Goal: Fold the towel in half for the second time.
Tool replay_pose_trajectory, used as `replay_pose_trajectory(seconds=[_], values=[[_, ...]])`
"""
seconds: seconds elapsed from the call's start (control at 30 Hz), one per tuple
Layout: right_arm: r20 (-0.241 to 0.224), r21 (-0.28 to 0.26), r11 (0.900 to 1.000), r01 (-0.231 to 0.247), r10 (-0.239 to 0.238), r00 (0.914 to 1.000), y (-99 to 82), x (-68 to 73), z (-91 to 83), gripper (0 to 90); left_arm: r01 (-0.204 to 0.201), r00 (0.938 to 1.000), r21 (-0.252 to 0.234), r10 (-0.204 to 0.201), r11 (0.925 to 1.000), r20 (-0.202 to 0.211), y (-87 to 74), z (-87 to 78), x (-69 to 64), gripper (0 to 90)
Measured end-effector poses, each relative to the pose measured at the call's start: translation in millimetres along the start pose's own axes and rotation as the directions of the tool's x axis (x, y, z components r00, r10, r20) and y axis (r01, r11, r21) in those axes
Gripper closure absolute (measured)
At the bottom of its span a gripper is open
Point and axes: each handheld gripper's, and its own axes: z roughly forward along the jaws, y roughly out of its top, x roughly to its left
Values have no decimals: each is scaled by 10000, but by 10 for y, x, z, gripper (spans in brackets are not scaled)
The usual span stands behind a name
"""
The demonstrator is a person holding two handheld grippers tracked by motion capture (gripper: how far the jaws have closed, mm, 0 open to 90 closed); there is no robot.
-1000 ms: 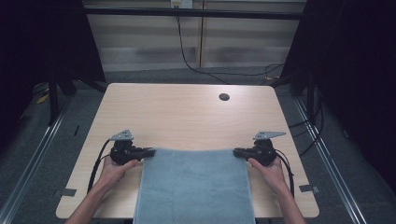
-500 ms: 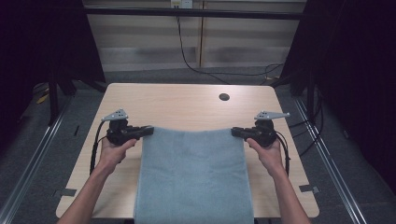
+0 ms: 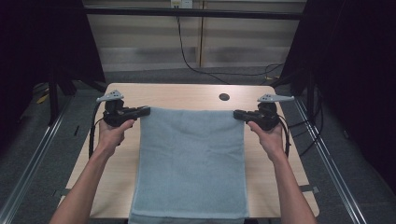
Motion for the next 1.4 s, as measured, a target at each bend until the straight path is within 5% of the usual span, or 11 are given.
replay_pose_trajectory(seconds=[0.33,0.5,1.0,1.17,1.27,1.4], values=[[388,-137,9998,177,-171,9991,326,-164,62,845,-251,9989,-279,240,9993,-399,336,107,37,844],[467,-352,9985,413,-397,9981,413,-144,25,846,-429,9985,-339,417,9985,-348,356,81,1,844],[-423,-457,9943,961,-981,9943,-49,296,-350,847,-1253,9911,-768,1283,9891,357,-111,-341,-362,842],[-798,-177,9940,1084,-1094,9908,-312,467,-465,846,-900,9916,-870,974,9921,855,-383,-475,-452,842],[-947,51,9941,1085,-1075,9897,-513,547,-515,845,-874,9926,-813,937,9929,778,-556,-513,-514,842],[-1011,464,9935,1036,-985,9900,-741,623,-565,843,-894,9906,-362,927,9953,1009,-735,-561,-579,838]])
